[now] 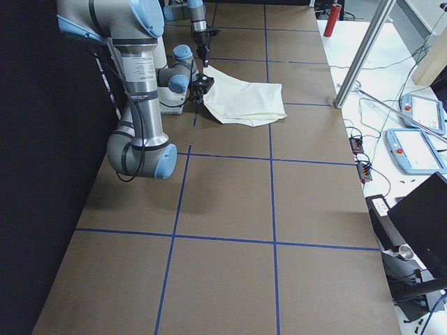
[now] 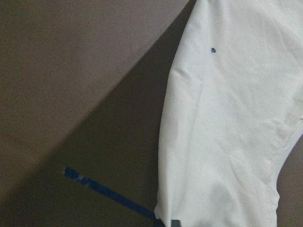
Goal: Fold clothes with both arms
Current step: 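Grasp the near edge of the bundle with both grippers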
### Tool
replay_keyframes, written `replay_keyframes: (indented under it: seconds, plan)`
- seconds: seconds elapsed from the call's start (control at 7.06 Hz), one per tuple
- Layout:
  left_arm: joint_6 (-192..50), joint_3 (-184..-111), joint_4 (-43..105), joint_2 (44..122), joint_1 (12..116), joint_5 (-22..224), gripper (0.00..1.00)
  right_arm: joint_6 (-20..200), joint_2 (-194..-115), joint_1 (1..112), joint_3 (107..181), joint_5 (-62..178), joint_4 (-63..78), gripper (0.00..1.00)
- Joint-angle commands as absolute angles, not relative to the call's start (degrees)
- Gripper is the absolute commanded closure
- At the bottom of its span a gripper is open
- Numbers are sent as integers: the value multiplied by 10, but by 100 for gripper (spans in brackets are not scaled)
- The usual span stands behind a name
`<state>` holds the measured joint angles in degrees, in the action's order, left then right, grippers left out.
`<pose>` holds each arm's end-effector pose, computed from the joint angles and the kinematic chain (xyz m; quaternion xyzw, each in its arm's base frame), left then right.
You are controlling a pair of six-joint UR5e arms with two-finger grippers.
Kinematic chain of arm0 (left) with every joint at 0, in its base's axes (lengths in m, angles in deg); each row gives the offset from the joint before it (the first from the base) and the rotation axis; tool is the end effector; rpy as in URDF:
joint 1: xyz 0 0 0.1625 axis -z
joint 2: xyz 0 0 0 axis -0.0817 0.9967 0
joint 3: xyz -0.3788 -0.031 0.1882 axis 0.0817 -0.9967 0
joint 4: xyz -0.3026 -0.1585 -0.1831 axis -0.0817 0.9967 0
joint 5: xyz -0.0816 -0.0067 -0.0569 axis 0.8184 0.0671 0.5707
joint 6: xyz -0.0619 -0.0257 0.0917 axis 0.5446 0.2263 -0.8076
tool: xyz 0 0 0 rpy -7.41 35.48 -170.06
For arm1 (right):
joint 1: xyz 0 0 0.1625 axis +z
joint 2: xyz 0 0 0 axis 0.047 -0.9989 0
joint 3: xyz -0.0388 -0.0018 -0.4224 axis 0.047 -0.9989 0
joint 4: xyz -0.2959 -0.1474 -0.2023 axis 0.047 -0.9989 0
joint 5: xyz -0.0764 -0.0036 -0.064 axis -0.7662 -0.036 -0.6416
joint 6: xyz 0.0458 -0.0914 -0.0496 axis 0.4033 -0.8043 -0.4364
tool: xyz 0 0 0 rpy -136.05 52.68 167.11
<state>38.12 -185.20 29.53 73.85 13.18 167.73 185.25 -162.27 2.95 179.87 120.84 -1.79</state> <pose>0.4263 -0.2020 0.2418 -0.1188 0.5885 -0.2973 0.7424 -0.4525 -0.1863 0.2738 -0.0367 -0.4665 0.2253 0.8545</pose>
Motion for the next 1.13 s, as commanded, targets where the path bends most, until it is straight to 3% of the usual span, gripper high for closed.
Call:
replay_keyframes:
  seconds: [0.0, 0.43, 0.99]
  plan:
    - [386, -1897, 223, 766, 131, 1679, 100, 1872, -1629, 38, 1836, 1209, -18, 100]
    - [290, -1759, 185, 871, 239, 1680, 100, 1850, -1539, 199, 1718, 1297, -17, 100]
    - [182, -1707, 193, 873, 309, 1682, 100, 1770, -1421, 308, 1535, 1356, -13, 100]
